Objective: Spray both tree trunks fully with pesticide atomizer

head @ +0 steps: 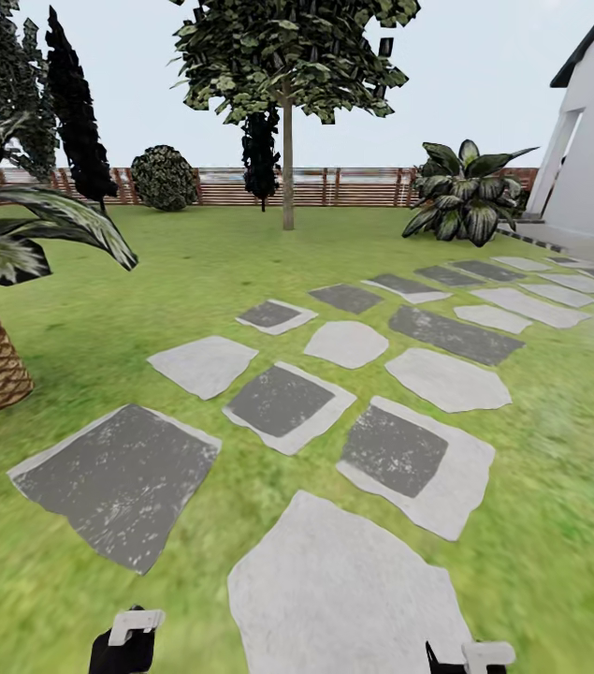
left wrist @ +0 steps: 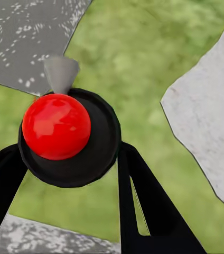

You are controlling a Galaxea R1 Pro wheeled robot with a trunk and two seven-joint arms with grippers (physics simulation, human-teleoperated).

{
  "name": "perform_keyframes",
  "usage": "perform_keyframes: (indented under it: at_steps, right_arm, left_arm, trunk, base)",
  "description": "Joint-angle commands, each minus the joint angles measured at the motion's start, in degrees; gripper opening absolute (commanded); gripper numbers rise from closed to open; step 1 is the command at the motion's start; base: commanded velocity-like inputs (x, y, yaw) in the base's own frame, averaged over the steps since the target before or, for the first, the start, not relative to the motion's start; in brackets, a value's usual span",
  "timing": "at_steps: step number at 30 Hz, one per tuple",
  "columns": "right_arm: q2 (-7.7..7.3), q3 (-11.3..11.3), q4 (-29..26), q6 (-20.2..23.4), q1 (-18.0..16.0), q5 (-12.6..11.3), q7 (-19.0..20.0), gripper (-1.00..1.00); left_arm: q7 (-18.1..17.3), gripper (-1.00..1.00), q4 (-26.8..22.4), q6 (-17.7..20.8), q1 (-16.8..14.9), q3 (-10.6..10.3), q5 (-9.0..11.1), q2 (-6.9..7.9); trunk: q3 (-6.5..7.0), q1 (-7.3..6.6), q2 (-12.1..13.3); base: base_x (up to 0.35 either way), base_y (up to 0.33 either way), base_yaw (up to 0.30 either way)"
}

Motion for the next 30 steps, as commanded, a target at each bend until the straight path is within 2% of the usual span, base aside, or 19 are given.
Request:
perform_keyframes:
  at_steps: [1,26,30]
  right_arm:
    - [-0.01,0.0,0.0,-0.2,-0.1,0.0,0.0,1.00]
    - [-0.01,0.0,0.0,-0.2,0.0,0.0,0.0,1.00]
    - [-0.01,0.0,0.0,-0.2,0.0,0.0,0.0,1.00]
  left_arm:
    - [-0.5,-1.00,0.0,-0.2,0.0,0.5,-0.1,-0.04]
    - [-0.5,-1.00,0.0,-0.1,0.0,0.5,-0.1,-0.04]
    - [-0.5,-1.00,0.0,-0.1,0.0,0.5,-0.1,-0.04]
  trunk:
    - [-0.05,0.03,0.0]
    - [-0.05,0.03,0.0]
    - [0.01,0.03,0.0]
  base:
    - [0.338,0.000,0.000]
    - [0.338,0.000,0.000]
    - [0.338,0.000,-0.133]
